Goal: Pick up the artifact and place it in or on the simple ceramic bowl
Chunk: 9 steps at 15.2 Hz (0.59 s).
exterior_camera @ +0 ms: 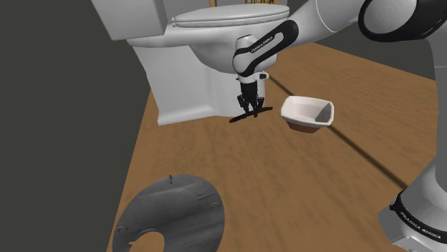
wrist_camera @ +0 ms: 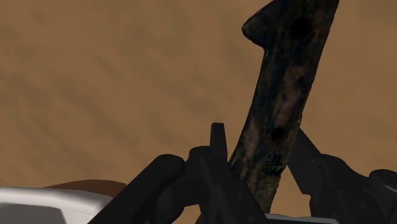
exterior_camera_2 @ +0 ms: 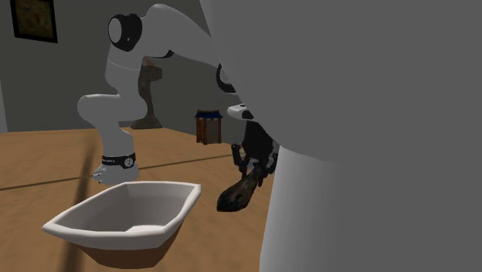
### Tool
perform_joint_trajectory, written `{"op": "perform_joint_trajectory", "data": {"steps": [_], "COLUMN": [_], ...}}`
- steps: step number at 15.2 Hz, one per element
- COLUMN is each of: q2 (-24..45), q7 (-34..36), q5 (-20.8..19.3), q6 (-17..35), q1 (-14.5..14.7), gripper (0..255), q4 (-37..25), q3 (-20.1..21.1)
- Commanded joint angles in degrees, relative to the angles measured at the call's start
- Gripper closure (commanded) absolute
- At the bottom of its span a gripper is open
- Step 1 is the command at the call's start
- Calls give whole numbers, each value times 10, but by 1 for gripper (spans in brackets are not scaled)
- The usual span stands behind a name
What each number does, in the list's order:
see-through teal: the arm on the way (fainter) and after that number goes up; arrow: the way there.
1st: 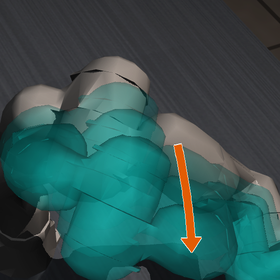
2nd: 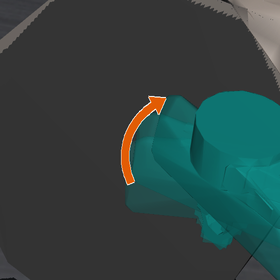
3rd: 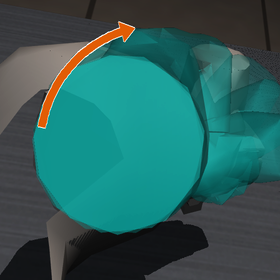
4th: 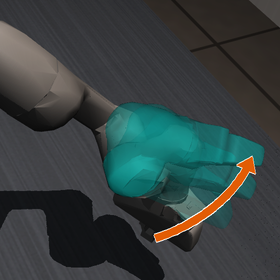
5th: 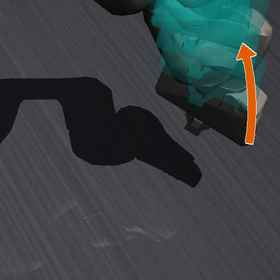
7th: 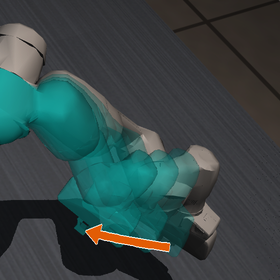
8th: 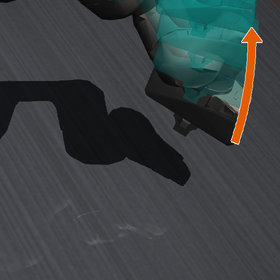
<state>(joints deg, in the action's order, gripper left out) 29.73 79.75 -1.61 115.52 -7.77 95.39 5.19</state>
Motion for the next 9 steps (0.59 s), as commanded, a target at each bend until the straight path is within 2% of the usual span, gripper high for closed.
{"op": "perform_joint_trajectory", "data": {"steps": [1,3,9], "q2": [-25,-29,-117], "q7": [0,0,-61], "q5": [0,0,12], "q6": [4,-6,37], "q1": [0,-1,-47], "gripper": [255,255,255], "q4": [-54,-60,71], "q3": [0,1,-13]}}
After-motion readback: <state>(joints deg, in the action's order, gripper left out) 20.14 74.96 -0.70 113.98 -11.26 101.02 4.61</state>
